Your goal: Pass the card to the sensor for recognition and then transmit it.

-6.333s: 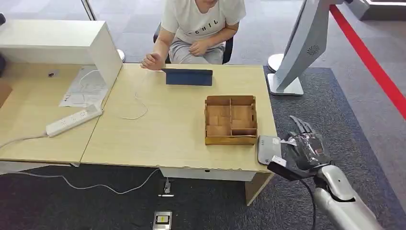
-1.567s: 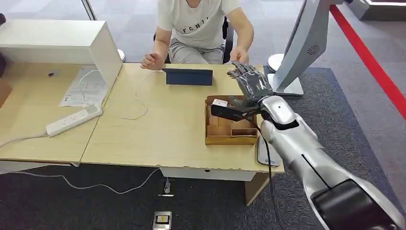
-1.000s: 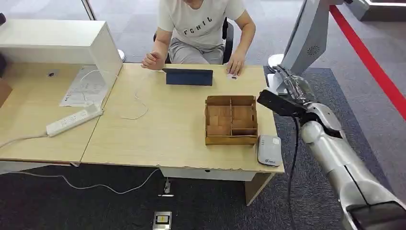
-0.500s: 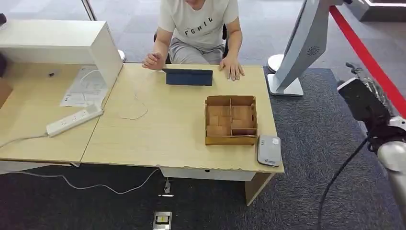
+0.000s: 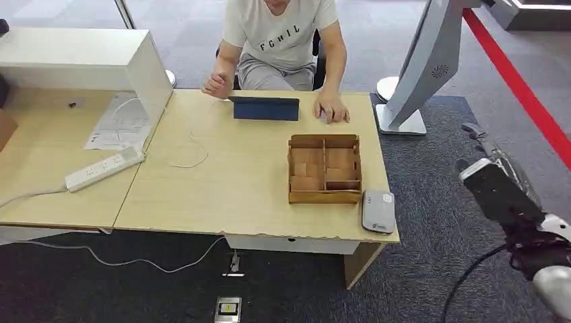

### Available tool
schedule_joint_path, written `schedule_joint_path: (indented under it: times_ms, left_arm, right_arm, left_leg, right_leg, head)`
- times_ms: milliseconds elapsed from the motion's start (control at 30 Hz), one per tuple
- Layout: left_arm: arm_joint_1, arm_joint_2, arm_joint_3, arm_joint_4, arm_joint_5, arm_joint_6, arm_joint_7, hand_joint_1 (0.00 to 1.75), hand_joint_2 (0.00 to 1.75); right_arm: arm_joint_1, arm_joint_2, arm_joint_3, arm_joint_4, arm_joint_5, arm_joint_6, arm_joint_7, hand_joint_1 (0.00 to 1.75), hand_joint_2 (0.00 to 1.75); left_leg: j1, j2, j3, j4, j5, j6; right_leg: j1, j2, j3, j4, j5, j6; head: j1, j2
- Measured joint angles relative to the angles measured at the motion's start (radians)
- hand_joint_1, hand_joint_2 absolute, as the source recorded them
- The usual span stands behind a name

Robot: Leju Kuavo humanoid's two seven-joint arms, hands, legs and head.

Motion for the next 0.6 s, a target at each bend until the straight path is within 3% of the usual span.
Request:
schedule_joint_path:
  times_ms: [200, 400, 433, 600]
  left_arm:
    - [-0.004, -0.015, 0.0, 0.0, 0.0, 0.018, -0.015, 0.0, 0.0]
    - [-0.007, -0.026, 0.0, 0.0, -0.016, 0.008, -0.022, 0.0, 0.0]
    - [-0.007, -0.027, 0.0, 0.0, -0.017, 0.008, -0.023, 0.0, 0.0]
    - [-0.009, -0.029, 0.0, 0.0, -0.033, -0.009, -0.038, 0.0, 0.0]
  right_arm:
    - [0.077, 0.068, 0.127, -0.048, 0.143, -0.071, -0.012, 0.0, 0.0]
    - [0.085, 0.128, 0.231, -0.011, 0.178, -0.065, -0.027, 0.0, 0.0]
    - [0.085, 0.135, 0.243, -0.005, 0.179, -0.065, -0.028, 0.0, 1.75]
    - [0.077, 0.189, 0.292, 0.067, 0.243, -0.077, -0.035, 0.0, 1.75]
  left_leg:
    - [0.0, 0.0, 0.0, 0.0, 0.0, 0.0]
    - [0.0, 0.0, 0.0, 0.0, 0.0, 0.0]
    - [0.0, 0.0, 0.0, 0.0, 0.0, 0.0]
    - [0.0, 0.0, 0.0, 0.0, 0.0, 0.0]
  right_leg:
    - [0.0, 0.0, 0.0, 0.0, 0.0, 0.0]
    - [0.0, 0.0, 0.0, 0.0, 0.0, 0.0]
    - [0.0, 0.0, 0.0, 0.0, 0.0, 0.0]
    - [0.0, 0.0, 0.0, 0.0, 0.0, 0.0]
  head:
    - [0.0, 0.0]
    - [0.0, 0.0]
    - [0.0, 0.0]
    - [0.0, 0.0]
